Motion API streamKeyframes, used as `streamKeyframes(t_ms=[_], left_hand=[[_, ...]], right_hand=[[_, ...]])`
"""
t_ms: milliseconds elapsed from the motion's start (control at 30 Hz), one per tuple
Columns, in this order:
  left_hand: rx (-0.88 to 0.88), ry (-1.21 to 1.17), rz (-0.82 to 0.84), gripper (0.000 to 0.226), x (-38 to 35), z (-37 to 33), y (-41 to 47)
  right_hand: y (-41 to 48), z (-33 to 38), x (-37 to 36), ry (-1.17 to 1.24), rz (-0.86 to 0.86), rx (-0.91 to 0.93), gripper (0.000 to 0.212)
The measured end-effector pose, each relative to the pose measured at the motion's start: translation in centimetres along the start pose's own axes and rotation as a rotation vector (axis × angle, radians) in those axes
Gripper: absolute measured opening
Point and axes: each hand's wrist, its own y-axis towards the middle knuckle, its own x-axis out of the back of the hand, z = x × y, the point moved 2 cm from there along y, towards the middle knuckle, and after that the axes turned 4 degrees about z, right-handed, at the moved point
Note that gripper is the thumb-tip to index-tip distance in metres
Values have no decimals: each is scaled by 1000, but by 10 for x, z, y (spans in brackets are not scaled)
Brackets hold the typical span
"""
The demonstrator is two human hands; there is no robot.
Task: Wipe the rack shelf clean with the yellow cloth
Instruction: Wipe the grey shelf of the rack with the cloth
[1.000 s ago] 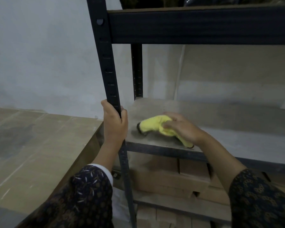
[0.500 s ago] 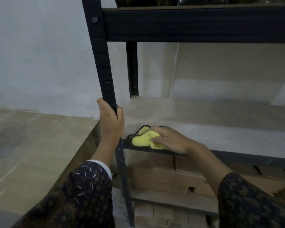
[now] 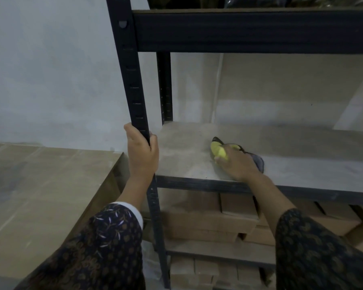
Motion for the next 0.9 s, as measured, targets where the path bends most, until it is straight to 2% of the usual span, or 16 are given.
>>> streamKeyframes(t_ms=[200, 267, 367, 400, 433, 467, 533, 567, 600, 700, 833, 900], left_hand=[[1, 20, -24, 26, 0, -1, -1], [-9, 24, -9, 26, -1, 0, -1], [-11, 26, 7, 27, -1, 0, 0], [-8, 24, 9, 28, -1, 0, 0], [-3, 20, 9, 27, -1, 0, 0], [2, 13, 8, 28, -1, 0, -1], [3, 0, 4, 29, -1, 0, -1], [-1, -5, -1, 29, -1, 1, -1], [-7, -11, -4, 30, -1, 1, -1], [-16, -33, -3, 32, -2, 4, -1], [-12, -44, -21, 32, -5, 8, -1], [-7, -50, -44, 34, -8, 9, 0]], right_hand=[[-27, 38, -7, 65, 126, 277, 42], [-41, 40, -6, 239, 179, 343, 32], [-55, 39, 6, 684, 326, 287, 27], [-57, 38, 12, 803, 309, 266, 29], [-58, 37, 20, 853, 215, 233, 28], [-57, 34, 28, 821, 36, 175, 26], [-47, 21, 38, 578, -347, 7, 32], [-42, 14, 39, 420, -422, -101, 37], [-34, 7, 37, 280, -402, -201, 41], [-14, -7, 8, 19, -41, -316, 55], [15, -12, 0, -49, -53, -312, 62], [39, -14, 2, -36, 0, -298, 64]])
